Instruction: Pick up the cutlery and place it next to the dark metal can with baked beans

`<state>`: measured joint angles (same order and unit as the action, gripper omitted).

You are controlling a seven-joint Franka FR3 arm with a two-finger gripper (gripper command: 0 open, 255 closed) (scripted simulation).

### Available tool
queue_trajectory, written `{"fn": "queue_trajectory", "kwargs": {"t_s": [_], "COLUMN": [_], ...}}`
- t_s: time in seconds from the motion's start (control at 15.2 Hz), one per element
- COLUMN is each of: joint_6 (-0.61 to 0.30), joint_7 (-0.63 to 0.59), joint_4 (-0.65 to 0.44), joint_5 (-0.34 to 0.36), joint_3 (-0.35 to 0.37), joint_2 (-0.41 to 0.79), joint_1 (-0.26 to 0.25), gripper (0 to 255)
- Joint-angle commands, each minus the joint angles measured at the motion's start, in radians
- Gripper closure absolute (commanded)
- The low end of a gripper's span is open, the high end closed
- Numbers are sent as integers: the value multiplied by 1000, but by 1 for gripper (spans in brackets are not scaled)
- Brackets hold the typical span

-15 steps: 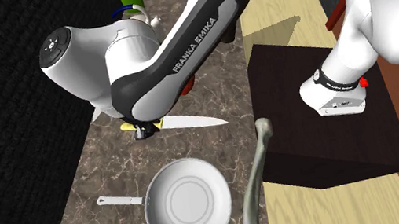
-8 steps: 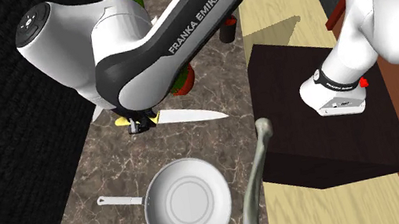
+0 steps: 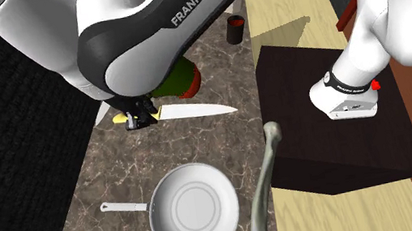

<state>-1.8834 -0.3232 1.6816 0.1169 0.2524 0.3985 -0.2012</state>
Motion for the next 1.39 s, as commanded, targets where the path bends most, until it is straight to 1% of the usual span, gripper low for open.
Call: {"fn": "queue_trajectory", "kwargs": {"t_s": [0.0,0.13,0.4,0.73,0.99,1.32], "joint_6": [25,37,-7,-50,-77,-103], "joint_7": [-1,0,79,183,270,381], "joint_4": [-19,-26,102,229,307,379], "joint_5": [-2,-4,-16,-25,-25,-17], "joint_3": [2,3,-19,-55,-91,-142], "joint_2": [-6,-11,-100,-192,-251,-305], "joint_1": [-2,-2,60,132,185,250], "gripper": [255,255,255,255,255,255]}}
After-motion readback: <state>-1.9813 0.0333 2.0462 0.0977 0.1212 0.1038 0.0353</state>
